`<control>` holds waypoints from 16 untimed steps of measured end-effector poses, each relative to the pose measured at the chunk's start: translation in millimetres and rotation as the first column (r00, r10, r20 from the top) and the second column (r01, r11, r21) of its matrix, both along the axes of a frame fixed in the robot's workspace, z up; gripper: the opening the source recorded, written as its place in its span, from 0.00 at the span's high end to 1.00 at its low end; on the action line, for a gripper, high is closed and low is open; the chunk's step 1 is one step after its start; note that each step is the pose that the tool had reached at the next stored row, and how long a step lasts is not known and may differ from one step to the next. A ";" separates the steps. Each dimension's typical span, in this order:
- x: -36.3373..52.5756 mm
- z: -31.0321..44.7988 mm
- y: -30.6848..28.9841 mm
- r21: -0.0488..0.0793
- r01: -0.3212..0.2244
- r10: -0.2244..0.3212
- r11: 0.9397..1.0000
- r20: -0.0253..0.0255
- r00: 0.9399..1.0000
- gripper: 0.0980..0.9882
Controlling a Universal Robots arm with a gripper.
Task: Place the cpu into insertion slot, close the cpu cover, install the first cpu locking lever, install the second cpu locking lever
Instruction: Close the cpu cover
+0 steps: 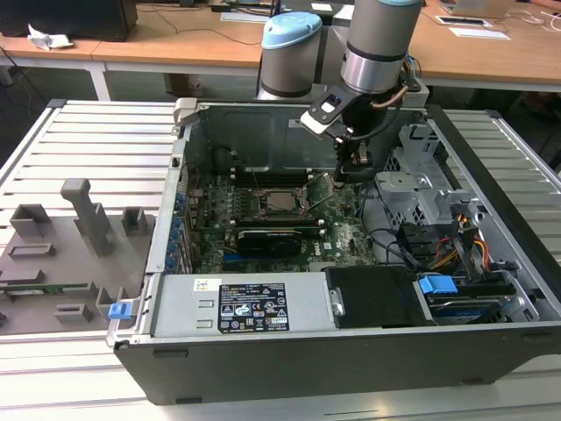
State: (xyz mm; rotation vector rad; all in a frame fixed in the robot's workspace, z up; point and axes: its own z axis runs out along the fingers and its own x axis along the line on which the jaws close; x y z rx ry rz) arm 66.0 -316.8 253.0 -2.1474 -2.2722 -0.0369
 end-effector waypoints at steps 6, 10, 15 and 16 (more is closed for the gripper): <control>-2.3 -4.2 0.0 0.000 0.000 0.000 1.000 0.000 1.000 0.99; -8.4 -4.3 0.0 0.000 0.000 0.000 1.000 0.000 1.000 0.99; -10.3 -4.4 0.0 0.000 0.000 0.000 1.000 0.000 1.000 0.99; -11.0 -4.3 0.0 0.000 0.000 0.000 1.000 0.000 1.000 0.99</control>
